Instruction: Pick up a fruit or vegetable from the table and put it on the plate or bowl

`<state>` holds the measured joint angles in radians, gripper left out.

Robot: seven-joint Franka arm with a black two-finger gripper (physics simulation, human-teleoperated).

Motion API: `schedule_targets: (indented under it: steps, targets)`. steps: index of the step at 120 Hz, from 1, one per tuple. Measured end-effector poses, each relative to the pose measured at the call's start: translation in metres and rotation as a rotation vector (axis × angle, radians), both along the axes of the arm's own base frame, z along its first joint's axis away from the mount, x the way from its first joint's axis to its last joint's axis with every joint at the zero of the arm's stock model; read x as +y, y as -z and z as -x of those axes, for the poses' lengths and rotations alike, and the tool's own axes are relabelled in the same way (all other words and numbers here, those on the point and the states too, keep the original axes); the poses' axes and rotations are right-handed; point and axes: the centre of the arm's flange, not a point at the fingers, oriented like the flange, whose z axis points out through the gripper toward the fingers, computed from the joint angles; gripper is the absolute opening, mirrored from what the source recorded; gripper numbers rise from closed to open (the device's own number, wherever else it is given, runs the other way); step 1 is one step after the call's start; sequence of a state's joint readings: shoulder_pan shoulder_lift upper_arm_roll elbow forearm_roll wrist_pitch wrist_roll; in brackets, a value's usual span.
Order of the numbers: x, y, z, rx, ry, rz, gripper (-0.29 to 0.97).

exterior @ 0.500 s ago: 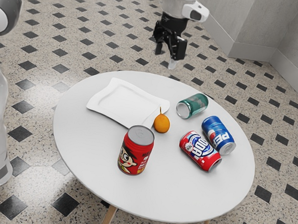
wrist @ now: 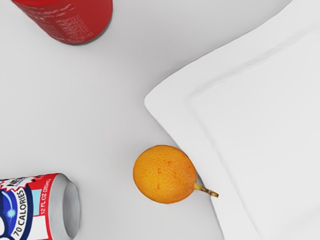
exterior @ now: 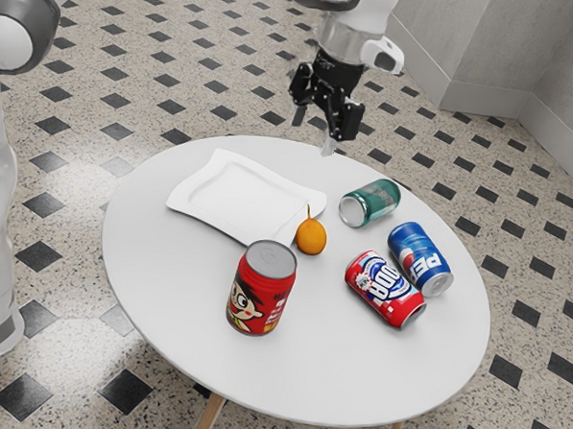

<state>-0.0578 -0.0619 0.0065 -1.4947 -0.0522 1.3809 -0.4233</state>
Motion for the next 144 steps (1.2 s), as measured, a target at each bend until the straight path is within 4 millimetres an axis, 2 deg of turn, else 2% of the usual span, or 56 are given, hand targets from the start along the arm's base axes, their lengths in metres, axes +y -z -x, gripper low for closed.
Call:
schedule_targets:
  steps: [5, 17, 31, 52, 69, 87, 121, 144]
  targets:
    - [0.001, 0.015, -0.012, 0.021, 0.024, 0.000, 0.68]
    - [0.002, 0.037, -0.040, 0.036, 0.087, 0.003, 0.68]
    - [0.001, 0.073, -0.031, 0.034, 0.168, -0.014, 0.68]
    - [-0.005, 0.086, -0.041, -0.052, 0.300, -0.030, 0.68]
    - [-0.010, 0.117, -0.044, -0.056, 0.397, -0.026, 0.68]
    - [-0.011, 0.139, -0.035, -0.052, 0.473, -0.019, 0.68]
    - [0.028, 0.148, -0.037, -0.073, 0.506, -0.025, 0.68]
    - [0.027, 0.153, -0.041, -0.077, 0.557, -0.025, 0.68]
